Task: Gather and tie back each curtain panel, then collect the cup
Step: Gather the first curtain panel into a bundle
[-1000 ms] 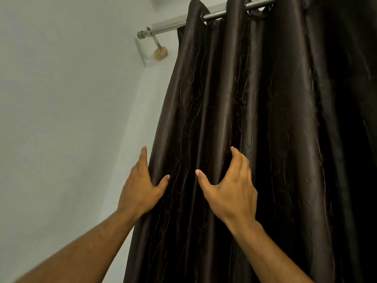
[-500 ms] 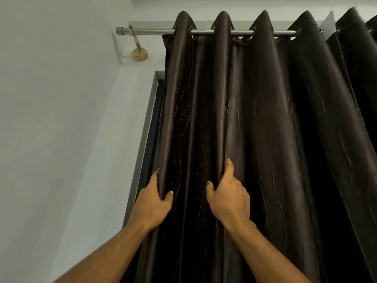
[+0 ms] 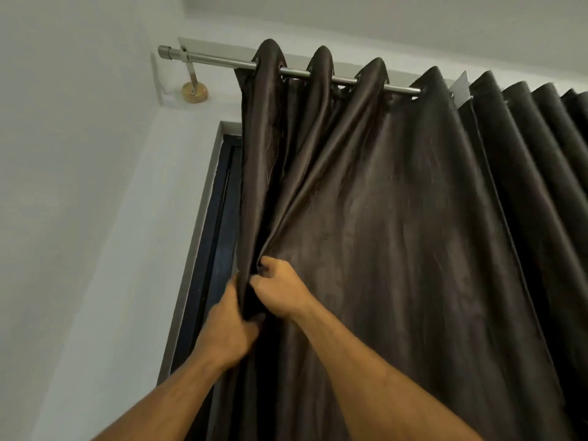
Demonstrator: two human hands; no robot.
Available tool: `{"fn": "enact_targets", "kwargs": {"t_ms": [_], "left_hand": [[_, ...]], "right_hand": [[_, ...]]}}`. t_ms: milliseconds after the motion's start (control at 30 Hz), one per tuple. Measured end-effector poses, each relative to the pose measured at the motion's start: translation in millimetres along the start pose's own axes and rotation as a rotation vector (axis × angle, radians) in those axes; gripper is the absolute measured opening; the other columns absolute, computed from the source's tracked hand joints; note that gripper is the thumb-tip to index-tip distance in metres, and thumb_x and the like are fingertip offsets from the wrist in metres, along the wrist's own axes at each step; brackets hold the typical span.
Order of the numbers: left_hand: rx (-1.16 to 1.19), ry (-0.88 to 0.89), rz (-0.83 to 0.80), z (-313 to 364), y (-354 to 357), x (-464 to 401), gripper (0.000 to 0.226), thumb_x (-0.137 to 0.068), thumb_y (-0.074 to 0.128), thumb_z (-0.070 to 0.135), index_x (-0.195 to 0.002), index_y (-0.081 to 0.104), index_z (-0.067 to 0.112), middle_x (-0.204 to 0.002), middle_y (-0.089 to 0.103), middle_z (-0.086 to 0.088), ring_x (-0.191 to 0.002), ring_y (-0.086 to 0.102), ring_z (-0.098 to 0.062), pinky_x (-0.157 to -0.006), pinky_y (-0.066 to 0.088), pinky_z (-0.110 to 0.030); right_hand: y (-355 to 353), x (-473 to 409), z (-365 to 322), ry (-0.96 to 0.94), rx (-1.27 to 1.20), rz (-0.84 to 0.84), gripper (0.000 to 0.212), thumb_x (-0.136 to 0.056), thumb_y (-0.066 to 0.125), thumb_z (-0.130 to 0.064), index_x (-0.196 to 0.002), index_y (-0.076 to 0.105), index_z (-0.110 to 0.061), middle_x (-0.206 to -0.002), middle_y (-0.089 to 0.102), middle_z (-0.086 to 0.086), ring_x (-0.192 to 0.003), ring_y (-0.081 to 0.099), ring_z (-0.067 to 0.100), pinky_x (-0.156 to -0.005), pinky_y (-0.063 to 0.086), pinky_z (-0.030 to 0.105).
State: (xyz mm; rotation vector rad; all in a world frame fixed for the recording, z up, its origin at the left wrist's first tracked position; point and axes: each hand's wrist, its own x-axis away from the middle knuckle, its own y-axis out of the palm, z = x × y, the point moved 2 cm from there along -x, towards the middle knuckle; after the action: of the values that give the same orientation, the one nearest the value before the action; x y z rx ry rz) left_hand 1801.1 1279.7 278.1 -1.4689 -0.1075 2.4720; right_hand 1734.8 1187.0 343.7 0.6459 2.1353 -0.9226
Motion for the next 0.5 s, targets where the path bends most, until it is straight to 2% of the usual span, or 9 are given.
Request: {"fn": "enact_targets", "kwargs": {"t_ms": [33,67,133,167,233,267,333,400,500], "left_hand": [[-0.036,0.010,0.052,1.7,-2.7,-2.4,0.076,-0.088,0.070,0.011,-0.153,0.038,0.035,-0.117,0.068,0.011,-0.106,0.068,-0.012,-0.091,0.053,-0.032],[-0.061,0.009,0.075,2.5,-4.9,-4.1,0.068,-0.090,0.064,0.006,-0.150,0.043,0.031,-0.114,0.067,0.010,-0.104,0.066,-0.013,-0.091,0.052,-0.034],[-0.072,-0.023,0.077,1.9,-8.4,-3.6,0.061,-0.094,0.057,0.001,-0.148,0.046,0.027,-0.114,0.066,0.009,-0.101,0.064,-0.012,-0.096,0.052,-0.036],[-0.062,-0.027,0.067,1.7,-9.7,-2.1,0.060,-0.096,0.055,0.001,-0.149,0.046,0.026,-0.118,0.067,0.007,-0.104,0.064,-0.013,-0.100,0.052,-0.037],[-0.036,-0.009,0.045,1.1,-13.3,2.1,0.056,-0.098,0.053,0.003,-0.148,0.046,0.027,-0.120,0.067,0.009,-0.106,0.065,-0.010,-0.100,0.052,-0.034],[-0.025,0.005,0.045,1.3,-14.8,2.7,0.054,-0.099,0.052,0.003,-0.146,0.048,0.029,-0.116,0.067,0.013,-0.103,0.065,-0.005,-0.094,0.053,-0.028],[-0.017,0.013,0.049,0.5,-17.9,2.3,0.053,-0.098,0.051,0.002,-0.143,0.050,0.030,-0.110,0.067,0.018,-0.097,0.066,0.000,-0.081,0.050,-0.016],[-0.019,0.006,0.047,0.5,-18.7,2.2,0.055,-0.097,0.052,0.002,-0.143,0.051,0.030,-0.108,0.067,0.018,-0.093,0.066,0.000,-0.075,0.048,-0.012],[-0.017,0.009,0.059,2.0,-20.2,2.1,0.060,-0.094,0.055,0.001,-0.146,0.048,0.030,-0.109,0.065,0.020,-0.095,0.065,0.001,-0.076,0.047,-0.011]], "right_hand": [[-7.8,-0.4,-0.2,-0.020,-0.027,0.048,0.013,-0.094,0.065,-0.028,-0.096,0.071,-0.017,-0.103,0.077,0.008,-0.104,0.072,0.028,-0.100,0.055,0.049],[-20.4,0.6,2.5,-0.037,-0.018,0.157,0.023,-0.092,0.067,-0.047,-0.095,0.072,-0.024,-0.100,0.077,-0.001,-0.104,0.072,0.023,-0.101,0.054,0.047],[-54.8,7.6,13.4,-0.041,0.123,0.574,0.046,-0.084,0.061,-0.069,-0.111,0.070,-0.033,-0.109,0.067,-0.009,-0.115,0.063,0.022,-0.103,0.048,0.040],[-73.4,10.3,21.2,-0.003,0.233,0.777,0.058,-0.083,0.059,-0.072,-0.126,0.063,-0.033,-0.123,0.060,-0.005,-0.128,0.054,0.026,-0.107,0.042,0.042],[-102.7,12.8,40.0,0.191,0.332,0.933,0.092,-0.082,0.062,-0.074,-0.154,0.036,-0.022,-0.161,0.034,0.012,-0.152,0.024,0.035,-0.121,0.023,0.055],[-113.5,12.4,49.1,0.315,0.279,0.917,0.109,-0.079,0.065,-0.076,-0.161,0.021,-0.020,-0.170,0.015,0.017,-0.157,0.011,0.038,-0.124,0.014,0.059],[-121.2,11.1,65.1,0.508,0.039,0.796,0.132,-0.072,0.069,-0.080,-0.165,-0.004,-0.021,-0.172,-0.009,0.016,-0.156,0.008,0.045,-0.125,0.011,0.062],[-117.2,10.6,74.7,0.538,-0.119,0.646,0.141,-0.068,0.070,-0.083,-0.163,-0.014,-0.023,-0.171,-0.014,0.013,-0.154,0.016,0.047,-0.124,0.020,0.061],[-101.2,5.3,69.5,0.382,-0.223,0.499,0.140,-0.072,0.075,-0.075,-0.161,-0.018,-0.023,-0.173,0.000,0.010,-0.154,0.027,0.036,-0.124,0.030,0.050]]}}
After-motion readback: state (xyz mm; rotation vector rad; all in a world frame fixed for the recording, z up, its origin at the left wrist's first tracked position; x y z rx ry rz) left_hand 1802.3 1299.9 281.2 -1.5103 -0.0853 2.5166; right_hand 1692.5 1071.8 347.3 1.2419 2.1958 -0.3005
